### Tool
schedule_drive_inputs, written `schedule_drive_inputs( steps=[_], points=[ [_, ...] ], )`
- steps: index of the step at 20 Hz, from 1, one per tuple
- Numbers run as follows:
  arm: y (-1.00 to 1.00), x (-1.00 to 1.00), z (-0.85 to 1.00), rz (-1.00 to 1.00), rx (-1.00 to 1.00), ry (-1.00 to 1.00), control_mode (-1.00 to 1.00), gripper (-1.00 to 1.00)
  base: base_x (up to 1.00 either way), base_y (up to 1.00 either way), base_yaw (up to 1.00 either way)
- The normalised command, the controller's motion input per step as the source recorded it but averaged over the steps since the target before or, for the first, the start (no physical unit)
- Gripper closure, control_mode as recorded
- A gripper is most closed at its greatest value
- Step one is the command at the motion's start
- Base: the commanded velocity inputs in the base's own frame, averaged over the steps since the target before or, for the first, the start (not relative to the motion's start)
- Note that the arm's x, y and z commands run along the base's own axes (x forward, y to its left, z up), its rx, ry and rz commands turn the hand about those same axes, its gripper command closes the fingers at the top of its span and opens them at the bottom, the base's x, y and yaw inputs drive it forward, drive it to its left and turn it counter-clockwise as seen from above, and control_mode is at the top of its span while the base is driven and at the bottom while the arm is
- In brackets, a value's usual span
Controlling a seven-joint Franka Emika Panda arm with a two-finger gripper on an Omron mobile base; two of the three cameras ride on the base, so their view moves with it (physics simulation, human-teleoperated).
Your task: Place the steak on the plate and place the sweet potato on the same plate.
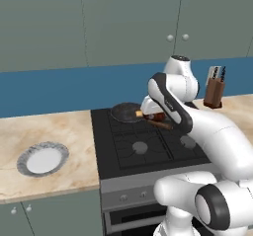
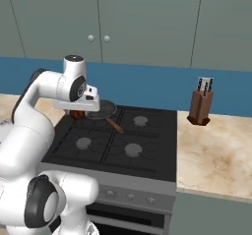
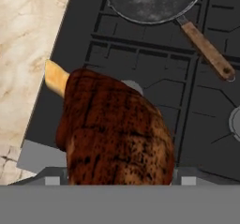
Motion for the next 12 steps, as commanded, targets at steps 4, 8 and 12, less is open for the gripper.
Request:
schedule_drive_inputs(
  steps=[4, 8, 12],
  points=[
    [0.00, 0.00, 0.00, 0.00, 0.00, 0.00, 1.00, 1.00, -0.39, 0.97, -0.05],
    [0.00, 0.00, 0.00, 0.00, 0.00, 0.00, 1.00, 1.00, -0.13, 0.98, -0.09],
    [0.00, 0.00, 0.00, 0.00, 0.00, 0.00, 1.00, 1.00, 0.00, 0.87, -0.12]
  ],
)
